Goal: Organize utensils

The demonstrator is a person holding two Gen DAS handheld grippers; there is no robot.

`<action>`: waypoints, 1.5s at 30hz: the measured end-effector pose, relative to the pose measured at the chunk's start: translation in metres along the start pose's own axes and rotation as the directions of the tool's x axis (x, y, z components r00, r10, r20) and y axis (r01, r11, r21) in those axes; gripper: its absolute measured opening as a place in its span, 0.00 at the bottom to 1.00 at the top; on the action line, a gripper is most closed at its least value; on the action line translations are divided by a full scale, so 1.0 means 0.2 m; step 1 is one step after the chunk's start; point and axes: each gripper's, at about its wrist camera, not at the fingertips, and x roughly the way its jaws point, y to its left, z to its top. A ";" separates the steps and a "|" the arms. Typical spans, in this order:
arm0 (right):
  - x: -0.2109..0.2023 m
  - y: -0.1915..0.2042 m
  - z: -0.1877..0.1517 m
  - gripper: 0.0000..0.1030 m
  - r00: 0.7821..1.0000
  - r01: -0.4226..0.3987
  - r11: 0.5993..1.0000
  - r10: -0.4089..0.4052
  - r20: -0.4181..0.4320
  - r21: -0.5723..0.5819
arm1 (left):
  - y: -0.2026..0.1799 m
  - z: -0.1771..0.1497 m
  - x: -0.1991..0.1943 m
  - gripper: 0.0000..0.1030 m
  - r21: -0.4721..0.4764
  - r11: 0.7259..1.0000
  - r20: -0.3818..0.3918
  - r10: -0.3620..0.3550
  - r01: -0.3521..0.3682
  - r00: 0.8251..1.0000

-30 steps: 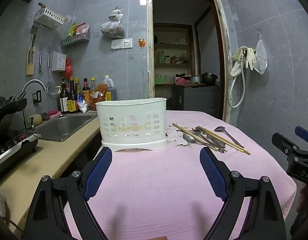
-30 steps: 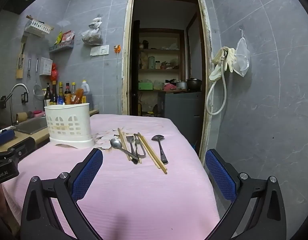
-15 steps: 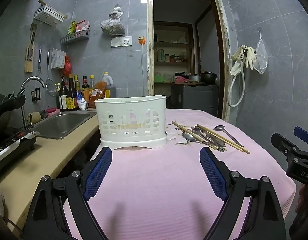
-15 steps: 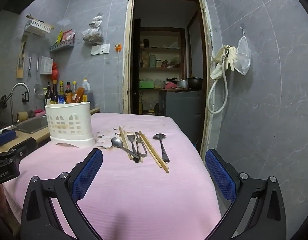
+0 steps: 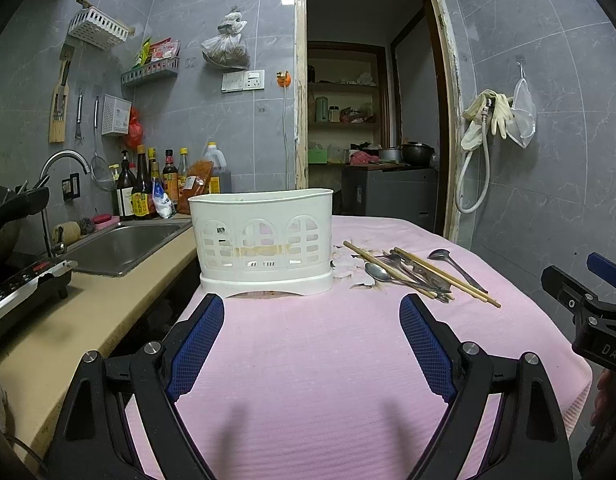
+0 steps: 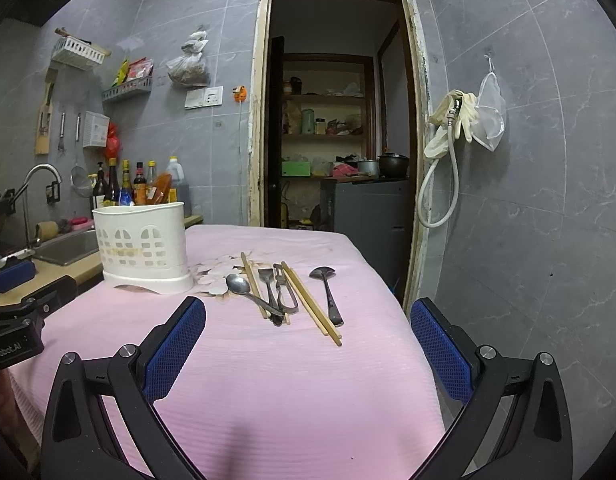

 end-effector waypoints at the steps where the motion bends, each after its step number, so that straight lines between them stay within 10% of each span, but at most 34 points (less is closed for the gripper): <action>1: 0.00 0.00 0.00 1.00 1.000 0.000 1.000 0.000 0.000 0.000 | 0.00 0.00 0.00 0.84 0.000 1.000 -0.001 0.001 -0.001 1.000; 45: 0.02 0.04 -0.01 1.00 1.000 -0.012 1.000 0.012 -0.015 0.002 | -0.01 -0.03 0.02 0.84 -0.006 1.000 -0.017 -0.004 0.004 1.000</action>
